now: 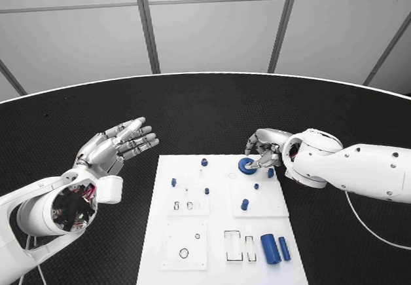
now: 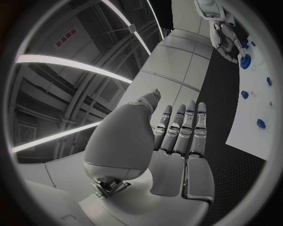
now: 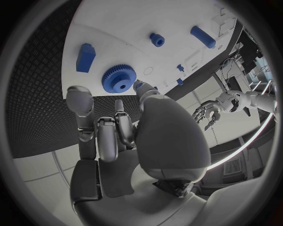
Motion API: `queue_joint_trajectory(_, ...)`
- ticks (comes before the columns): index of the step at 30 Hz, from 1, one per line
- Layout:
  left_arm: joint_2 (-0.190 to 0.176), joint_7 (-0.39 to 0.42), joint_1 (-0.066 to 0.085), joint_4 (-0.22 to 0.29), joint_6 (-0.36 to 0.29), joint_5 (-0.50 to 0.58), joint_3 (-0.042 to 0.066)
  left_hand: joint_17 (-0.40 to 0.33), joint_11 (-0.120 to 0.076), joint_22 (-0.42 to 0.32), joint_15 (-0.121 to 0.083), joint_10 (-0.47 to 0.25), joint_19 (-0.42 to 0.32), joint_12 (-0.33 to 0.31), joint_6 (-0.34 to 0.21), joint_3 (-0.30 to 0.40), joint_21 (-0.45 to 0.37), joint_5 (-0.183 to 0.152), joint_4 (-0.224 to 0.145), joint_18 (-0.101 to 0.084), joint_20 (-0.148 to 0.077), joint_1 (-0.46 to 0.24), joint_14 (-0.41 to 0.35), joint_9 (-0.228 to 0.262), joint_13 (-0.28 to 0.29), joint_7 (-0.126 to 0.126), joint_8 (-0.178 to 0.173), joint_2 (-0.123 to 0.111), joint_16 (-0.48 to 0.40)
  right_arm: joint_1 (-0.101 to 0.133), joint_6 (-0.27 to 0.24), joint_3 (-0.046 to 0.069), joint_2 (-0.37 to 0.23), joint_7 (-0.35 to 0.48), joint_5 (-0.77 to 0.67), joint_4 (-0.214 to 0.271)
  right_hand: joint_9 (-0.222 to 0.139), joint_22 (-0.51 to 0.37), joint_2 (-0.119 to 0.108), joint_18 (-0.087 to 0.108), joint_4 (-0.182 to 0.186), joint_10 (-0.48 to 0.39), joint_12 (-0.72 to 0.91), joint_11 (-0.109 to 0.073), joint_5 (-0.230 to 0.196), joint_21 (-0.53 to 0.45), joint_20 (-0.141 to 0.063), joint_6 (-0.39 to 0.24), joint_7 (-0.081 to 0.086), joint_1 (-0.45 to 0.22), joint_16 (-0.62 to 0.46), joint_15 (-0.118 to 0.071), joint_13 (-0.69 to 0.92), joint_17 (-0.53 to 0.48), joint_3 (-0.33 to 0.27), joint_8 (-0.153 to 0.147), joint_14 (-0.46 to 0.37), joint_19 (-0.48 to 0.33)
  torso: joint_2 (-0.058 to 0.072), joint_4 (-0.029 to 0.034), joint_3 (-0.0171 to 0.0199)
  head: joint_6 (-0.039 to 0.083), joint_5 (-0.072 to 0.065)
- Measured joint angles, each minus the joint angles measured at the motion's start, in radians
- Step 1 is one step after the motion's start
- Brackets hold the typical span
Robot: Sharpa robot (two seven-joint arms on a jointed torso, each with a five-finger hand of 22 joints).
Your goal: Assemble the parts on the task board
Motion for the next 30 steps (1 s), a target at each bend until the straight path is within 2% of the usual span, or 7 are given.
queue_joint_trajectory(17, 0.000, 0.000, 0.000, -0.002, 0.000, 0.000, 0.000, 0.000, 0.000, -0.001, 0.000, 0.000, 0.000, -0.005, 0.000, 0.003, 0.000, 0.000, -0.003, 0.000, 0.000, 0.000, 0.000, -0.001, 0.000, 0.000, 0.000, 0.000, 0.000, -0.011, 0.010, -0.001, 0.005, -0.006, 0.000, -0.015, 0.002, 0.000, 0.004, 0.000, 0.000, 0.001, 0.004, 0.001, 0.004, -0.002, 0.000, 0.000, 0.000, 0.004, 0.002, 0.000, 0.000, 0.000, 0.000, 0.004, 0.000, 0.000, -0.001, -0.0004, 0.0002, -0.002, -0.001)
queue_joint_trajectory(27, -0.001, 0.000, 0.000, -0.002, 0.000, 0.000, 0.000, 0.000, 0.000, -0.001, 0.000, 0.000, 0.000, -0.005, 0.000, 0.003, 0.000, 0.000, -0.003, 0.000, 0.000, 0.000, 0.000, -0.001, 0.000, 0.000, 0.000, 0.000, 0.000, -0.016, 0.014, -0.001, 0.010, -0.006, 0.000, -0.026, 0.002, -0.001, 0.007, 0.000, 0.003, 0.001, 0.008, 0.001, 0.010, -0.008, 0.000, 0.000, 0.000, 0.033, 0.004, 0.000, 0.000, 0.000, 0.003, 0.011, 0.000, 0.007, 0.000, 0.0001, 0.0008, -0.004, -0.002)
queue_joint_trajectory(28, -0.001, 0.000, 0.000, -0.001, 0.000, 0.000, 0.000, 0.000, 0.000, -0.001, 0.000, 0.000, 0.000, -0.005, 0.000, 0.003, 0.000, 0.000, -0.003, 0.000, 0.000, 0.000, 0.000, -0.001, 0.000, 0.000, 0.000, 0.000, 0.000, -0.016, 0.015, -0.001, 0.011, -0.006, 0.000, -0.026, 0.002, 0.005, 0.007, -0.001, 0.003, 0.001, 0.008, 0.001, 0.010, -0.004, 0.000, 0.000, 0.000, 0.033, 0.004, 0.000, 0.000, 0.000, 0.003, 0.011, 0.000, 0.007, 0.000, 0.0002, 0.0008, -0.004, -0.002)
queue_joint_trajectory(30, -0.001, 0.000, 0.000, -0.001, 0.000, 0.000, 0.000, 0.000, 0.000, -0.001, 0.000, 0.000, 0.000, -0.004, 0.000, 0.003, 0.000, 0.000, -0.003, 0.000, 0.000, 0.000, 0.000, -0.001, 0.000, 0.000, 0.000, 0.000, 0.000, -0.017, 0.016, -0.001, 0.012, -0.005, 0.000, -0.026, 0.002, 0.090, 0.007, -0.029, 0.006, 0.005, 0.008, 0.005, 0.010, 0.067, 0.002, 0.000, 0.000, 0.033, 0.004, 0.000, 0.000, 0.000, 0.008, 0.011, 0.000, 0.021, 0.000, 0.0001, 0.0010, -0.005, -0.002)
